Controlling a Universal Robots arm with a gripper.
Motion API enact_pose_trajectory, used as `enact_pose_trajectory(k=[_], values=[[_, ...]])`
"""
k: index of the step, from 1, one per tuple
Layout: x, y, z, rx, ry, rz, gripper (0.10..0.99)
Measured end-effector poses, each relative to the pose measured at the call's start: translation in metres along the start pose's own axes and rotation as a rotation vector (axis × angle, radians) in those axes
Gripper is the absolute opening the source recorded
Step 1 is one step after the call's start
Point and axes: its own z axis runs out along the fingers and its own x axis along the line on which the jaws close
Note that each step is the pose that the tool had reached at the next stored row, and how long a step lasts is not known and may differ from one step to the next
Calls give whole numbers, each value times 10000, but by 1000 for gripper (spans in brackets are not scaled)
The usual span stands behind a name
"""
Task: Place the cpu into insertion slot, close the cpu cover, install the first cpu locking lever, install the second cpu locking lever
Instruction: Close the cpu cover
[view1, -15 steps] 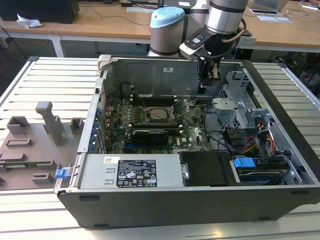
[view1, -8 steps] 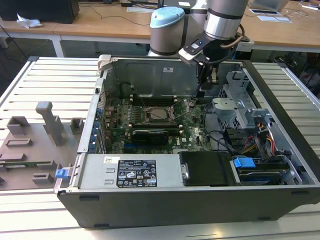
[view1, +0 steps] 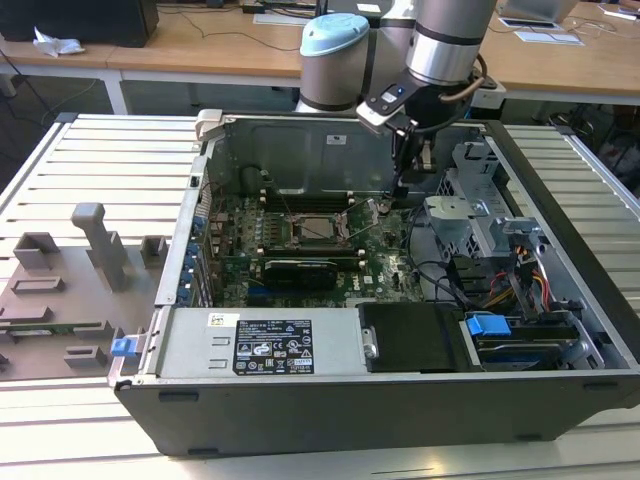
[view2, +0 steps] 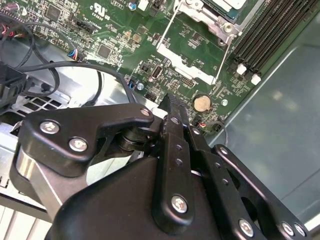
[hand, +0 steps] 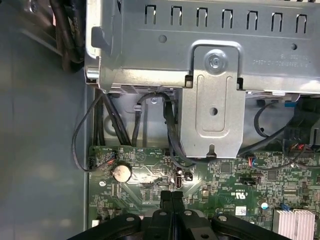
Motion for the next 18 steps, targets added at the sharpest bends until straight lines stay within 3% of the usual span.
enact_pose_trajectory(k=[18], values=[[6, 7, 160, 0, 1, 0, 106]])
